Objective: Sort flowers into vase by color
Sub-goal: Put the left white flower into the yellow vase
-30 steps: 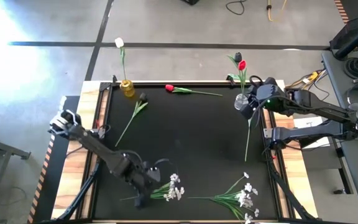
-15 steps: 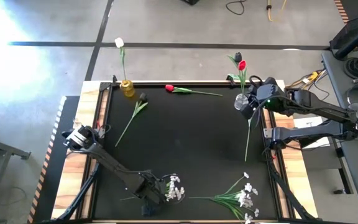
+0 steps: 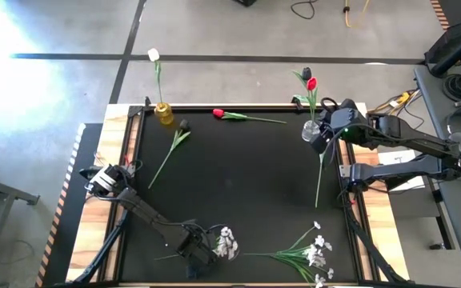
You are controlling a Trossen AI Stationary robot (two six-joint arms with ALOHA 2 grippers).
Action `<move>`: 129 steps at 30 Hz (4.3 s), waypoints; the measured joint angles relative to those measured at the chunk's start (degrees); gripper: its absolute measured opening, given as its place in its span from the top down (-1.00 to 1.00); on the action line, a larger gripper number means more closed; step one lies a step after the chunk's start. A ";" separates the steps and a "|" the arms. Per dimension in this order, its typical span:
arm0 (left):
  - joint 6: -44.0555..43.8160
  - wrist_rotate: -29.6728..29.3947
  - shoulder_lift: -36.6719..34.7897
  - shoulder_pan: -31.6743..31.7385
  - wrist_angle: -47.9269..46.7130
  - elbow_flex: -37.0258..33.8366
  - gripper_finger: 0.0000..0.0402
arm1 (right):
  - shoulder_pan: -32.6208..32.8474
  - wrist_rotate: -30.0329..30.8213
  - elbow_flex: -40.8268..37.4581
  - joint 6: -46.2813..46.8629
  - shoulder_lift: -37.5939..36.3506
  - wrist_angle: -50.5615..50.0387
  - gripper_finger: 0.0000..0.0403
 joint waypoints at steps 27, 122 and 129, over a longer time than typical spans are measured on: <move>9.66 -20.39 -23.51 22.15 10.72 -7.77 1.00 | 0.00 -0.11 0.07 -1.99 -0.69 5.97 0.95; 47.45 -27.25 -51.37 90.70 87.40 -61.33 1.00 | -0.02 6.52 2.03 -0.29 2.43 25.71 0.95; 45.81 -27.75 -46.96 90.73 94.10 -63.73 1.00 | -0.02 6.54 4.65 -1.60 4.21 25.52 0.95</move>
